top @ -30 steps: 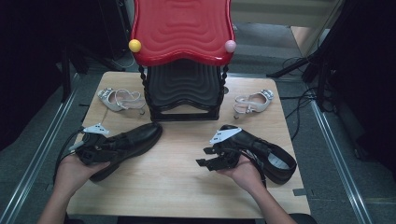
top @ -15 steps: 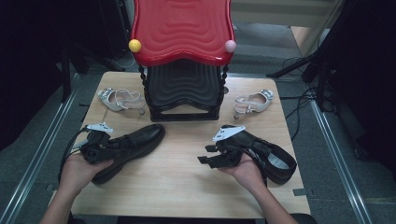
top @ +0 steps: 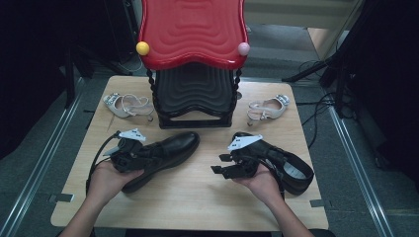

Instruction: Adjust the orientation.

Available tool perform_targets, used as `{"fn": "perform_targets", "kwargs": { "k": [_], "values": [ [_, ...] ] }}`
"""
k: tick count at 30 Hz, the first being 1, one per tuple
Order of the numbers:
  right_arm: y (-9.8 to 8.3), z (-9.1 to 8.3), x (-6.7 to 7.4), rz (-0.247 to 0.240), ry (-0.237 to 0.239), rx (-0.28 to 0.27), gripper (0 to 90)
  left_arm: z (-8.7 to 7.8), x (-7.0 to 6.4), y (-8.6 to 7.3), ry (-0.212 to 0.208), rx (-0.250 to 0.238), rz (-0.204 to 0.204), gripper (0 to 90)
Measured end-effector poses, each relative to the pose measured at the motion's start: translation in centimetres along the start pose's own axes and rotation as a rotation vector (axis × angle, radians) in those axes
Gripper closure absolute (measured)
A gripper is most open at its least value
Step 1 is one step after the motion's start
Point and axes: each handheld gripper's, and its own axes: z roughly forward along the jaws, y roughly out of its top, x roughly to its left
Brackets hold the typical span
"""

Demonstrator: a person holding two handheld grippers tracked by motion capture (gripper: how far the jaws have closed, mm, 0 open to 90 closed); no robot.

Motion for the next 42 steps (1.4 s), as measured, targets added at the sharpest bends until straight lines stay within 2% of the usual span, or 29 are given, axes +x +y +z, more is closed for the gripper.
{"fn": "perform_targets", "kwargs": {
  "k": [5,6,11,14,19,20,21,22,24,26,29,30,31,32,33,35,36,39,40,41,42],
  "values": [
    [-0.3,-0.3,0.1,0.006,-0.011,-0.009,46.4,1.3,-0.6,0.9,-0.024,0.014,0.003,79.6],
    [-0.4,-0.5,0.2,0.009,-0.014,-0.012,46.4,2.1,-1.0,1.4,-0.031,0.025,0.012,79.6],
    [-0.7,-0.8,0.5,0.008,-0.02,-0.019,46.3,3.5,-2.1,2.3,-0.04,0.046,0.039,79.8],
    [-1.0,-1.1,0.6,0.016,-0.028,-0.024,46.4,4.9,-2.9,3.4,-0.056,0.052,0.026,79.8],
    [-1.4,-1.5,0.8,0.024,-0.037,-0.028,46.4,6.1,-4.0,4.3,-0.052,0.052,0.014,79.7],
    [-1.4,-1.5,0.8,0.027,-0.037,-0.032,46.4,6.8,-4.7,4.5,-0.04,0.056,0.022,79.5],
    [-1.5,-1.5,0.8,0.028,-0.039,-0.035,46.5,6.8,-4.7,4.5,-0.04,0.056,0.022,79.0],
    [-1.5,-1.5,0.8,0.026,-0.041,-0.037,46.7,7.4,-5.4,4.4,-0.027,0.06,0.047,79.2],
    [-1.5,-1.4,0.9,0.025,-0.042,-0.041,47.1,7.6,-5.6,4.3,-0.024,0.065,0.06,78.5],
    [-1.5,-1.3,0.9,0.025,-0.049,-0.043,47.5,7.6,-5.6,4.1,-0.036,0.058,0.048,77.2],
    [-1.5,-1.3,0.9,0.025,-0.052,-0.049,48.0,7.5,-5.6,4.0,-0.035,0.05,0.067,71.8],
    [-1.4,-1.2,1.1,0.025,-0.052,-0.058,48.4,7.4,-5.6,3.9,-0.064,0.057,0.069,62.4],
    [-1.4,-1.2,1.1,0.021,-0.051,-0.059,48.4,7.4,-5.6,3.9,-0.064,0.057,0.069,58.5],
    [-1.3,-1.2,1.1,0.02,-0.052,-0.06,48.5,7.1,-5.5,4.0,-0.094,0.072,0.064,55.4],
    [-1.3,-1.2,1.1,0.02,-0.052,-0.06,48.5,7.1,-5.5,4.0,-0.094,0.072,0.064,51.4],
    [-1.3,-1.1,1.2,0.018,-0.052,-0.056,48.6,6.4,-5.5,4.0,-0.091,0.071,0.063,49.8],
    [-1.3,-1.1,1.2,0.018,-0.051,-0.057,48.6,5.6,-5.5,3.9,-0.08,0.078,0.091,49.3],
    [-1.3,-1.2,1.2,0.018,-0.053,-0.061,48.6,4.7,-5.3,3.8,-0.077,0.064,0.094,49.4],
    [-1.3,-1.2,1.2,0.019,-0.054,-0.061,48.7,4.3,-5.0,3.8,-0.092,0.068,0.092,48.7],
    [-1.3,-1.2,1.2,0.019,-0.054,-0.06,49.0,3.6,-4.6,3.9,-0.131,0.085,0.09,45.5],
    [-1.3,-1.2,1.2,0.019,-0.055,-0.06,49.3,3.2,-4.4,3.9,-0.138,0.078,0.089,45.6]
  ]
}}
